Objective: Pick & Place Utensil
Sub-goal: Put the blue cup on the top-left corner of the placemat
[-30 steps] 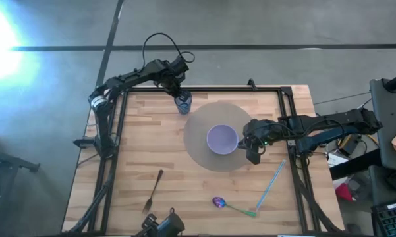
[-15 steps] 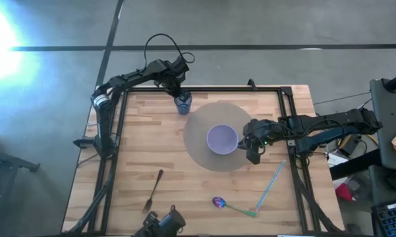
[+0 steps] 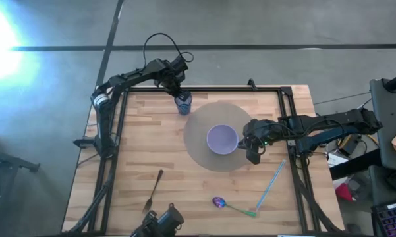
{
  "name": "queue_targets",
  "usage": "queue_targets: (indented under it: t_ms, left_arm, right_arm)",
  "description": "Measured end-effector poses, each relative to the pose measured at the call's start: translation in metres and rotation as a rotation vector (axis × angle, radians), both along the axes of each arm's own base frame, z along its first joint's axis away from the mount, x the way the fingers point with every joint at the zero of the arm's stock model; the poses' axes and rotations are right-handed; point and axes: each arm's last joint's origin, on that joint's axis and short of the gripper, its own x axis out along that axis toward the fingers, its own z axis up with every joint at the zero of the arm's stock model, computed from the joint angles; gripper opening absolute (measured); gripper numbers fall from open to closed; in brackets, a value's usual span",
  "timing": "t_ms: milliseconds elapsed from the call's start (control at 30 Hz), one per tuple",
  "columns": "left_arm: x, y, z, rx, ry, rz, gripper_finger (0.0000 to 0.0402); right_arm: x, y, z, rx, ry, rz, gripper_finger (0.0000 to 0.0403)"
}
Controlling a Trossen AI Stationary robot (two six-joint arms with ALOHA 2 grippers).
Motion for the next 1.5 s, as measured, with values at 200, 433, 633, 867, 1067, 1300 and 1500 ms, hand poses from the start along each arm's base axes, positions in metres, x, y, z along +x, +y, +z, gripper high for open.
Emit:
queue_targets:
  t_ms: [200, 433, 633, 867, 1067, 1300, 1500]
  left_arm:
    - [-0.003, 0.001, -0.01, -0.006, 0.009, 0.0, 0.0004]
    - [-0.005, 0.0, -0.013, -0.006, 0.007, -0.004, 0.0004]
    - [-0.005, 0.0, -0.012, -0.005, 0.007, -0.004, 0.0005]
    - [-0.005, 0.0, -0.013, -0.006, 0.008, -0.003, 0.001]
    - [-0.005, 0.0, -0.016, -0.015, 0.025, -0.008, 0.0046]
    - [-0.005, 0.0, -0.015, -0.011, 0.02, -0.009, 0.0088]
    - [-0.005, 0.0, -0.013, -0.005, 0.013, -0.009, 0.0114]
  right_arm:
    - [0.0, 0.0, 0.0, 0.0, 0.0, 0.0, 0.0073]
    - [0.0, 0.0, 0.0, 0.0, 0.0, 0.0, 0.0072]
    - [0.0, 0.0, 0.0, 0.0, 0.0, 0.0, 0.0061]
    - [0.0, 0.0, 0.0, 0.0, 0.0, 0.0, 0.0062]
    - [0.0, 0.0, 0.0, 0.0, 0.0, 0.0, 0.007]
    - [0.0, 0.0, 0.0, 0.0, 0.0, 0.0, 0.0075]
    - [0.0, 0.0, 0.0, 0.0, 0.0, 0.0, 0.0064]
